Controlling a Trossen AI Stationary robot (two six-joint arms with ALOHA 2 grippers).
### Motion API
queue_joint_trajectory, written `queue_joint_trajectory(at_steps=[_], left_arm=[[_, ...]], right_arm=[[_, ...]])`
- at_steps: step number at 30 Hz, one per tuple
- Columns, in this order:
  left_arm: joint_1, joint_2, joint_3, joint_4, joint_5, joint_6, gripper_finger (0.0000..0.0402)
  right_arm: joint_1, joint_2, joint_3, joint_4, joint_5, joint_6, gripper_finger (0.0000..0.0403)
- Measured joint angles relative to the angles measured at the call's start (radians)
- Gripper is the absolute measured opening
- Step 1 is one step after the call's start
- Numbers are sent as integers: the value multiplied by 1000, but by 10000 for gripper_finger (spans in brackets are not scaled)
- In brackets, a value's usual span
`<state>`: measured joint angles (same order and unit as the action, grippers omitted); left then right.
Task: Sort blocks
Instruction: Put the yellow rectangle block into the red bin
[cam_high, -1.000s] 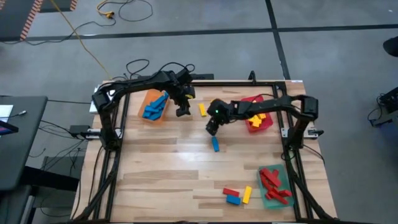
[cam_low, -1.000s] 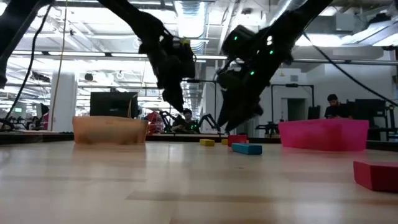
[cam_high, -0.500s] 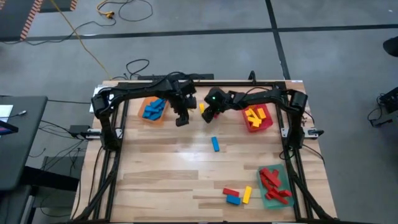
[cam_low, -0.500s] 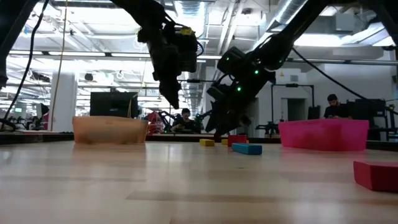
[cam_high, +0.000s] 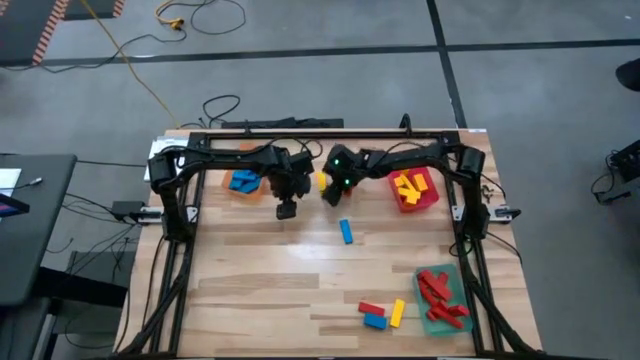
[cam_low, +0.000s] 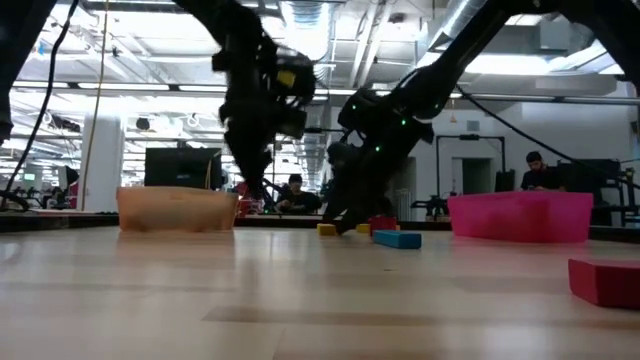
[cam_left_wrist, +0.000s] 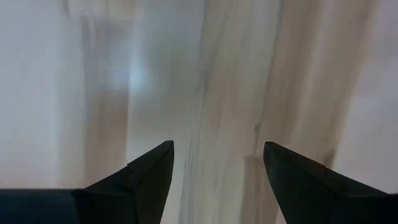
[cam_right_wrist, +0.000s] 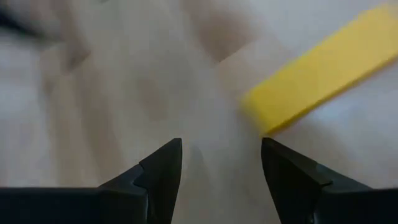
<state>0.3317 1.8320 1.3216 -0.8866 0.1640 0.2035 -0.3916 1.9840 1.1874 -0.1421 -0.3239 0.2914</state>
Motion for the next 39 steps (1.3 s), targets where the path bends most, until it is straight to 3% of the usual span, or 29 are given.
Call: queue_joint_trajectory(at_steps=[6,12,16,19,26,34,39], left_arm=[[16,1,-76,41,0,-7,245],[16,1,-79,168,-4,-3,245],[16,1,-79,254,-110,112,245],[16,1,-79,310,-134,181,245],[8,1,-79,311,-87,218,245],[-41,1,-79,260,-93,261,245],[-44,1,-79,284,-98,204,245]], right_arm=[[67,-101,1,-25,-30,-73,234],[92,-190,0,-93,22,-74,234],[95,-226,0,-195,68,-49,234],[110,-241,0,-265,127,-15,234],[137,-220,0,-241,268,60,234],[117,-110,0,-123,275,103,234],[51,-56,0,-82,278,149,234]])
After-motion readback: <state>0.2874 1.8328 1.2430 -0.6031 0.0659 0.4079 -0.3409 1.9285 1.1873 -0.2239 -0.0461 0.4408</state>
